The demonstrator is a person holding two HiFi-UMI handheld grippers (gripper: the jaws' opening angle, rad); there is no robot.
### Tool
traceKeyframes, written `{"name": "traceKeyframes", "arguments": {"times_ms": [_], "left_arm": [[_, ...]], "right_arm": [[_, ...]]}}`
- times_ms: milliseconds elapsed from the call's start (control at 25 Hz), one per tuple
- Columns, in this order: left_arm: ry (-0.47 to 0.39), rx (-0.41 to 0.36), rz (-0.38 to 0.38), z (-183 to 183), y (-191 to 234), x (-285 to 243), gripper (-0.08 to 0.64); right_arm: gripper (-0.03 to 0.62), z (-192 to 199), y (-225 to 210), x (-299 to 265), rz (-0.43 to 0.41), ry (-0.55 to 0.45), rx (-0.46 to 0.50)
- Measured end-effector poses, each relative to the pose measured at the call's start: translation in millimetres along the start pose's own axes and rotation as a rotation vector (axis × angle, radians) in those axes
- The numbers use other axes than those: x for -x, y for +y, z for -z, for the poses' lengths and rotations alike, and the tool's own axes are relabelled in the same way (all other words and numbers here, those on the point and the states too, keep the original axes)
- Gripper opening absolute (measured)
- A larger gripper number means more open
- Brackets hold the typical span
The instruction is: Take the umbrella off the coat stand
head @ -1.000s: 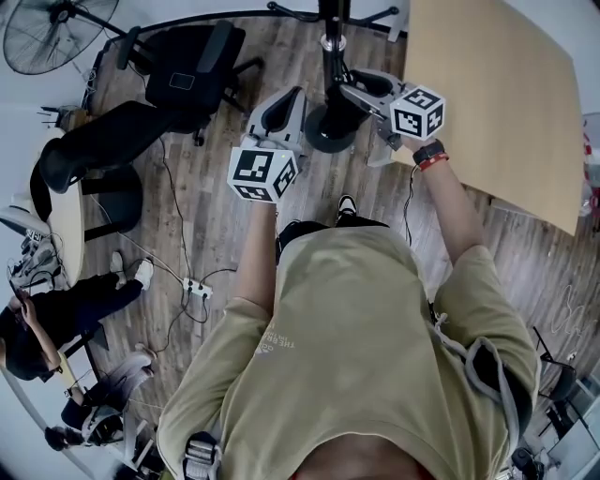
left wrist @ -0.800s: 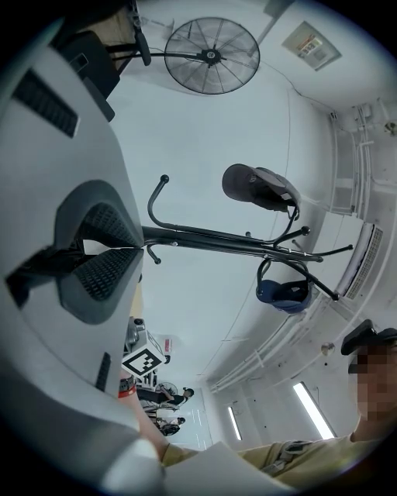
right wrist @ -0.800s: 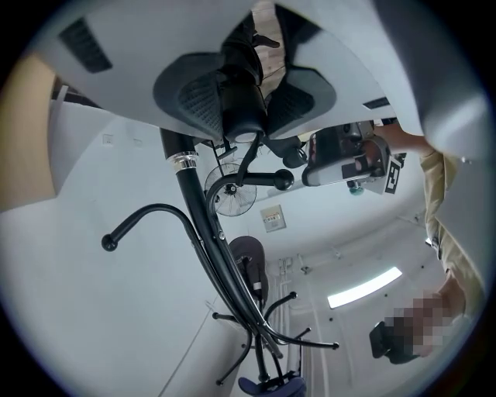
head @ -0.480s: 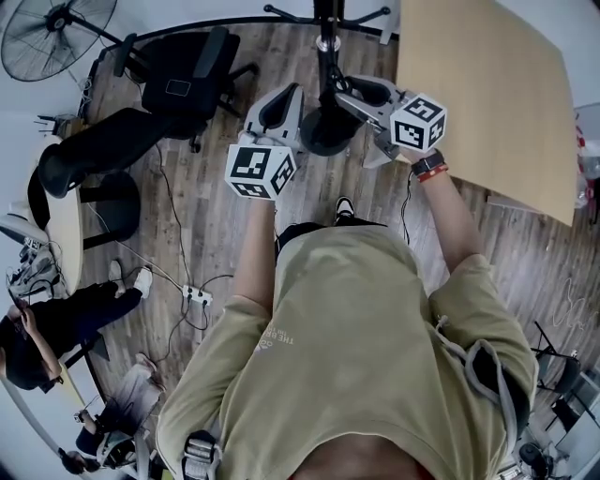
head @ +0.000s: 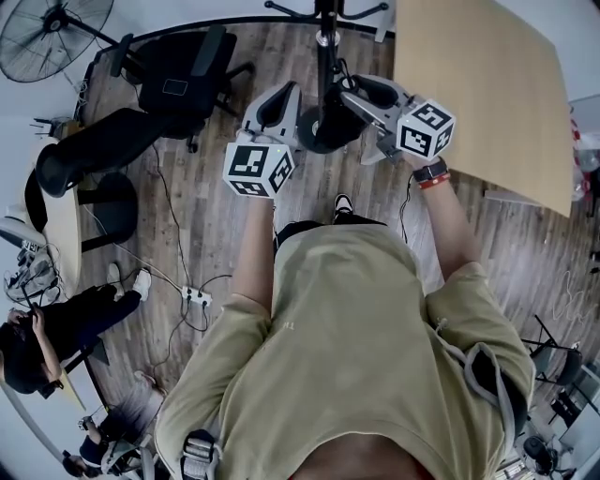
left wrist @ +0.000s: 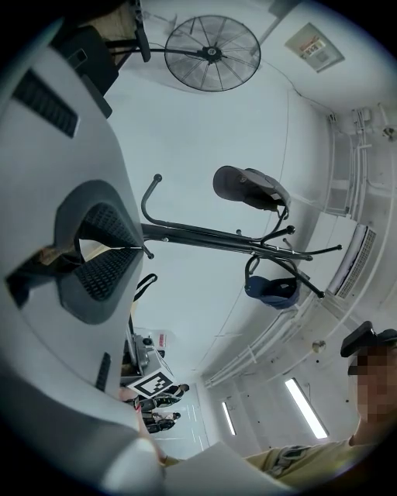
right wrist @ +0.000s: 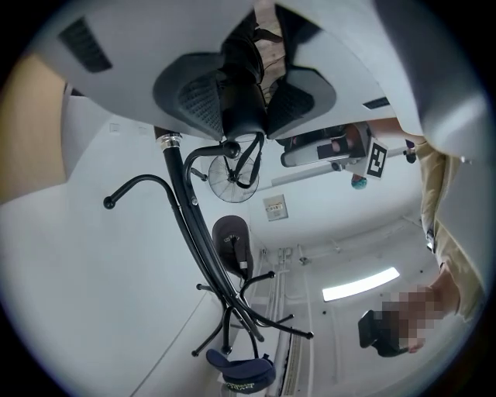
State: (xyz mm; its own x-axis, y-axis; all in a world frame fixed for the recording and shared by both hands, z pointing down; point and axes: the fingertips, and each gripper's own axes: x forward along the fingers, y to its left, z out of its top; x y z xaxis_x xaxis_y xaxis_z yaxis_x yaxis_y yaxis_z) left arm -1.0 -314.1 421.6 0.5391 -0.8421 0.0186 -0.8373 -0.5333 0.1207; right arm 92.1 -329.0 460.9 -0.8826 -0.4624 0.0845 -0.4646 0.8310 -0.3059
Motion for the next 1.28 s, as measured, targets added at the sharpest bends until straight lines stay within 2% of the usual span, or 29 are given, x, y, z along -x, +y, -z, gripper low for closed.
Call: {"name": "traceKeyframes", "arguments": {"times_ms": [280,520,680,920,1080,1280], "left_arm": [[0.007,0.010,-0.014,-3,-3,12,0.025],[0.005,0.005,-0.009,-5,-9,15,0.025],[0.020,0.001,-0.035,-3,-11,15,0.025],[0.036,-0.043,-0.079,0,-14,14,0.025],[0.043,-0.052,-0.083,5,-21,12,0.025],[0.021,-0.080,-0.077,-2,-33,7,0.025]], "right_arm": [[0.191,-10,4,22,0.184,-0.035,0.033],[0.192,-16,10,31,0.301,-0.047,0.054],[0.192,-18,7,46,0.438,-0.066,0.042],[0.192,-26,3,69,0.623,-0.072,0.112],[0.191,-29,4,78,0.688,-0.081,0.139],[0.192,-26,-5,90,0.727,-0.111,0.070]]}}
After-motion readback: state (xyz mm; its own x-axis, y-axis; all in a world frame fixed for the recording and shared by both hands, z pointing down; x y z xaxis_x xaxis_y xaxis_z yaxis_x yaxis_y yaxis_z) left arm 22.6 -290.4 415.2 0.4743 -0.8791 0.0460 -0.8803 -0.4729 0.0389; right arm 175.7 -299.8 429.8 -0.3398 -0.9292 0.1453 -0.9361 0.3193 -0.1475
